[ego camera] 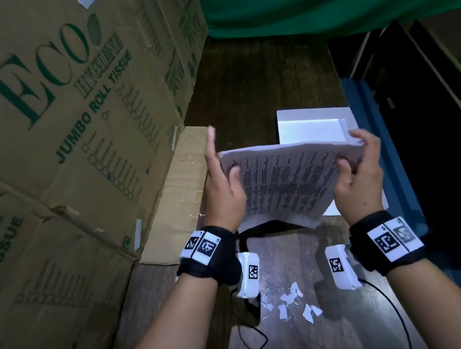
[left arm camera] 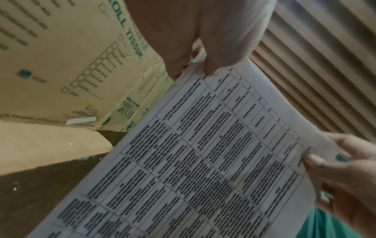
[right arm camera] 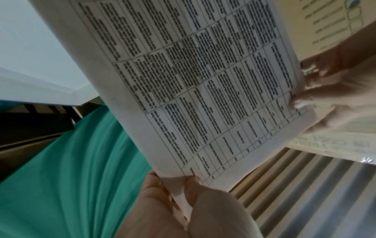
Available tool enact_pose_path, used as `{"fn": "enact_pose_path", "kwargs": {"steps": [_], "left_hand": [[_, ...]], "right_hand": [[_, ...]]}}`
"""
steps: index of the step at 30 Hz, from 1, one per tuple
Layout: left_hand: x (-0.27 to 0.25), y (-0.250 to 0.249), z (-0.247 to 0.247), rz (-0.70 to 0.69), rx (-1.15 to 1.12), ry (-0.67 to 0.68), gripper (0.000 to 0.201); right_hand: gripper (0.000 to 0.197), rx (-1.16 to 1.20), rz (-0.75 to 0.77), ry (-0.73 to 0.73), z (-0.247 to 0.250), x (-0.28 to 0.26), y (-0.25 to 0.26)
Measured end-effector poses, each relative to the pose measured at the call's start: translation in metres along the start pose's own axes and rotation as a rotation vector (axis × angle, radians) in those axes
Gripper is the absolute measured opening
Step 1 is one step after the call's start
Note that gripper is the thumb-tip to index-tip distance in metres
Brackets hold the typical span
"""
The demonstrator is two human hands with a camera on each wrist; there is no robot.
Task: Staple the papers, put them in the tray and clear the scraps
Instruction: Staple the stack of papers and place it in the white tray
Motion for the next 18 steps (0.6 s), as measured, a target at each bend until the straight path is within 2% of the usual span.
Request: {"fn": "enact_pose_path", "kwargs": {"steps": [2,4,7,9,12,14,18], "left_hand": [[0.001,0.004,-0.004,0.121,-0.125,0.066,0.078],[0.002,0.008,-0.008,0.219,-0.167,0.126,0.072],[0.006,0.012,-0.011,0.292,-0.148,0.168,0.043],[0.009,0.014,-0.011,0.334,-0.157,0.157,0.026],[0.009,0.010,-0.010,0.336,-0.210,0.163,0.020],[0.008,0.006,-0.008,0.309,-0.212,0.154,0.020],[0.001,0.005,0.001,0.240,-0.189,0.066,0.020]], "right_hand": [[0.047,0.038,-0.045,-0.023,0.001,0.002,-0.003],[0.048,0.076,-0.066,-0.007,0.000,0.005,-0.007],[0.046,0.201,-0.117,0.039,-0.004,0.008,-0.016],[0.037,0.294,-0.218,0.056,-0.007,0.010,-0.026],[0.020,0.300,-0.312,0.096,-0.010,0.011,-0.032],[0.014,0.345,-0.318,0.113,-0.010,0.014,-0.026],[0.029,0.386,-0.296,0.115,-0.010,0.007,-0.011]]}}
Point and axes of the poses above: each hand's wrist, its own x-axis towards the middle knuckle, its own z-axis out of the back of the hand, y = z × x, the point moved 5 cm from there along x, towards the middle knuckle, and after that the axes turned 6 degrees about z, right-handed, at the moved point
